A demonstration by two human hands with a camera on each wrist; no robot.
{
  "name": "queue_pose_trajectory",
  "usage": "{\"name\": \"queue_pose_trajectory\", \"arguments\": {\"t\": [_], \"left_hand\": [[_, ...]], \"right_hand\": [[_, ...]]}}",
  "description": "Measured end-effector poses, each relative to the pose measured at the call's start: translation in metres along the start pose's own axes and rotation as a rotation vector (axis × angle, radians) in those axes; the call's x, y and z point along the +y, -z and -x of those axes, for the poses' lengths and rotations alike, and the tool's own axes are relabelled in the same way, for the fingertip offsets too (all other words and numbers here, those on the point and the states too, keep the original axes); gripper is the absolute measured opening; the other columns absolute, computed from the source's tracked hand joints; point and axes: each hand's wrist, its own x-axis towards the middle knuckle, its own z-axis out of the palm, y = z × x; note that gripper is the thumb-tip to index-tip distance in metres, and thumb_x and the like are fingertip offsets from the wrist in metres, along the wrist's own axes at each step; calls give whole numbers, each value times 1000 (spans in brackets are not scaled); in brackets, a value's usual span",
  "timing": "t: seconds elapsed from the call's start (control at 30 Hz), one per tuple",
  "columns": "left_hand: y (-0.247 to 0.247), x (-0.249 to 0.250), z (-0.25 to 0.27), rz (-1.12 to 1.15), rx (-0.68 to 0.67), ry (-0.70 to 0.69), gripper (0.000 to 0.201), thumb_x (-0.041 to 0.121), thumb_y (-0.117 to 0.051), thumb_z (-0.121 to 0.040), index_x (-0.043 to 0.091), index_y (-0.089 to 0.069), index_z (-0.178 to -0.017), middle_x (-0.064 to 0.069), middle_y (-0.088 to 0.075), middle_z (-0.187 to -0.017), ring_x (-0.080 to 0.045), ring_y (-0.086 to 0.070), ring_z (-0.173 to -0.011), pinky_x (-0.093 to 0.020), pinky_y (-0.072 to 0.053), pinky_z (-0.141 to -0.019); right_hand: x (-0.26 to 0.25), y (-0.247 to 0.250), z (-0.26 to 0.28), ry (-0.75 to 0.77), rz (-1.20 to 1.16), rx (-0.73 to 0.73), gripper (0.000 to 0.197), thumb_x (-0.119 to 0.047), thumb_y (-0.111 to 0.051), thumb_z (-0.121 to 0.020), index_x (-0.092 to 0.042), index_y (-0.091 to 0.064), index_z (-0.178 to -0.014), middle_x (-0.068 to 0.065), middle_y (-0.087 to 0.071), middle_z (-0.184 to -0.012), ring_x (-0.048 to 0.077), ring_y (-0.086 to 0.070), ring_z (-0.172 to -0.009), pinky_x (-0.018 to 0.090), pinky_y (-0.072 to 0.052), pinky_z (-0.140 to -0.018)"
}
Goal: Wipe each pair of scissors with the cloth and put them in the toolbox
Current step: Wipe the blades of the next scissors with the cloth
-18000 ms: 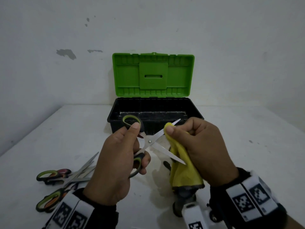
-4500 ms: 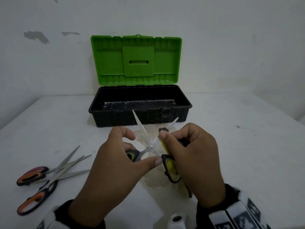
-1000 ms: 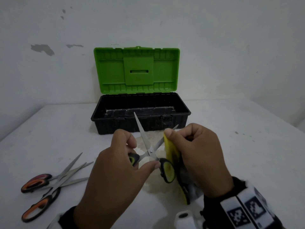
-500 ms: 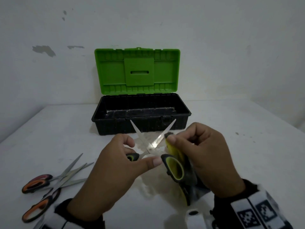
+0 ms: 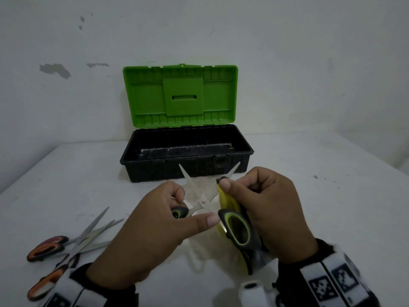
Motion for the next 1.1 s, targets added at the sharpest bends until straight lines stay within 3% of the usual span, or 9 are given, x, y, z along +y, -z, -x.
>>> {"name": "queue_pose_trajectory", "arguments": {"t": [0.13, 0.23, 0.33, 0.43, 0.6, 0.7, 0.8, 0.97, 1.1], "left_hand": [[1, 2, 1, 3, -45, 0, 63, 47, -85, -47, 15, -44, -84, 1, -46, -53, -6, -38, -44, -21, -37, -41], [1, 3, 1, 1, -56, -9, 63, 47, -84, -47, 16, -43, -83, 1, -43, -53, -6, -35, -43, -21, -35, -40], [0, 4, 1, 16, -63, -9, 64, 46, -85, -45, 16, -42, -81, -1, -41, -55, -8, -33, -45, -21, -35, -41], [3, 2, 0, 9, -66, -16, 63, 46, -87, -45, 19, -42, -79, 0, -41, -55, -9, -33, -46, -23, -35, -43], [3, -2, -1, -72, -39, -71, 56, 64, -85, -41, 37, -44, -67, 4, -42, -55, -11, -34, -51, -28, -36, -48], [4, -4, -2, -126, -13, -70, 57, 68, -83, -39, 38, -45, -69, 4, -46, -56, -11, -38, -53, -28, -40, -52], [7, -3, -2, -167, -3, -81, 64, 68, -83, -37, 32, -45, -73, 3, -48, -55, -10, -38, -51, -28, -40, -50], [2, 0, 1, -254, 41, -127, 65, 65, -79, -41, 23, -43, -73, 4, -44, -54, -6, -33, -48, -21, -36, -47], [4, 2, 1, -289, 44, -114, 62, 59, -83, -44, 22, -42, -72, 8, -41, -51, -3, -32, -45, -16, -32, -41]], "right_hand": [[-2, 0, 5, 13, 47, -76, 26, -28, -83, -68, -8, -66, -67, 6, -71, -62, 14, -64, -53, 21, -50, -50], [2, 6, -4, 4, 9, 24, 26, -32, -84, -67, -13, -66, -63, 5, -71, -62, 22, -65, -57, 30, -52, -54], [5, 10, -8, -3, -14, 54, 26, -31, -84, -69, -14, -66, -62, 6, -69, -60, 20, -64, -57, 34, -54, -55], [4, 5, 0, -17, 5, -55, 29, -27, -83, -69, -5, -65, -67, 11, -70, -62, 17, -63, -55, 26, -52, -51], [11, 12, -11, -37, -82, 101, 27, -32, -86, -67, -16, -65, -60, 1, -64, -56, 15, -55, -52, 31, -48, -55], [11, 10, -6, -35, -74, 44, 27, -30, -84, -69, -11, -64, -63, 5, -65, -56, 15, -56, -52, 26, -48, -50], [6, 4, 5, -48, -18, -60, 36, -32, -82, -67, -1, -65, -70, 7, -69, -60, 13, -60, -52, 21, -49, -49], [12, 15, -12, -55, -60, 90, 27, -29, -84, -70, -12, -65, -63, 5, -66, -59, 16, -58, -55, 32, -50, -55], [15, 8, -2, -79, -57, 15, 29, -30, -84, -70, -10, -64, -63, 17, -68, -63, 23, -59, -57, 35, -51, -55]]}}
